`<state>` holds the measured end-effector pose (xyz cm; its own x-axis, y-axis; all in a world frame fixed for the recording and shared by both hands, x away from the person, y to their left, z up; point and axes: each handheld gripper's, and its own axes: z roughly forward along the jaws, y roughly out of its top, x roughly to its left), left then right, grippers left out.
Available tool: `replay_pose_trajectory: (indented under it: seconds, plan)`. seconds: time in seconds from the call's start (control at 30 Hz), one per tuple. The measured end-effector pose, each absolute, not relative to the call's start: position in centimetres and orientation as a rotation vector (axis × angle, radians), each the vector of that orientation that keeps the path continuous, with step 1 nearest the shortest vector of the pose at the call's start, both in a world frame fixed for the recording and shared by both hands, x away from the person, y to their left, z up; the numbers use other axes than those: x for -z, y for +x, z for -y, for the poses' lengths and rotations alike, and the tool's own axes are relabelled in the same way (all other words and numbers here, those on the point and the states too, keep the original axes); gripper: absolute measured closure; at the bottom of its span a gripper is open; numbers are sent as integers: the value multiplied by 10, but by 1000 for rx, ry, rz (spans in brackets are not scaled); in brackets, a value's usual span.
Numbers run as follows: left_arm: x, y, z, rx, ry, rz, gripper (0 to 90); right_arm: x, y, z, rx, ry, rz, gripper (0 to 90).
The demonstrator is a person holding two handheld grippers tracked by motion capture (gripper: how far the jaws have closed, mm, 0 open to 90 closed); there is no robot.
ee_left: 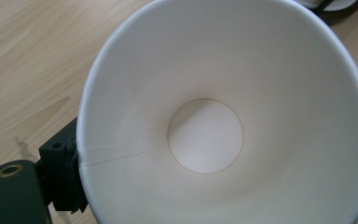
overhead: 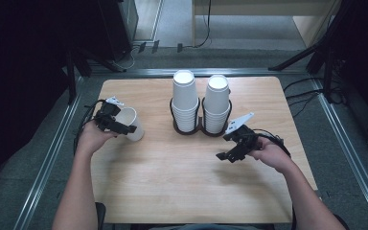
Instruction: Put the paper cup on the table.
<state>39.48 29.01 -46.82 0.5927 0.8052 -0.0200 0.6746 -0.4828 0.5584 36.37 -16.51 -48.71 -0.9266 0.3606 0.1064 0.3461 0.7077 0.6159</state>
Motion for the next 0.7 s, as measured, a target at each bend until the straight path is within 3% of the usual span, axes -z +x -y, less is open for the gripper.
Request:
replay_pose_trajectory:
  seconds: [0.7]
  plan:
    - [469, 396, -294, -325, 2272, -1192, 46, 488, 361, 169, -1015, 615, -2876, 181]
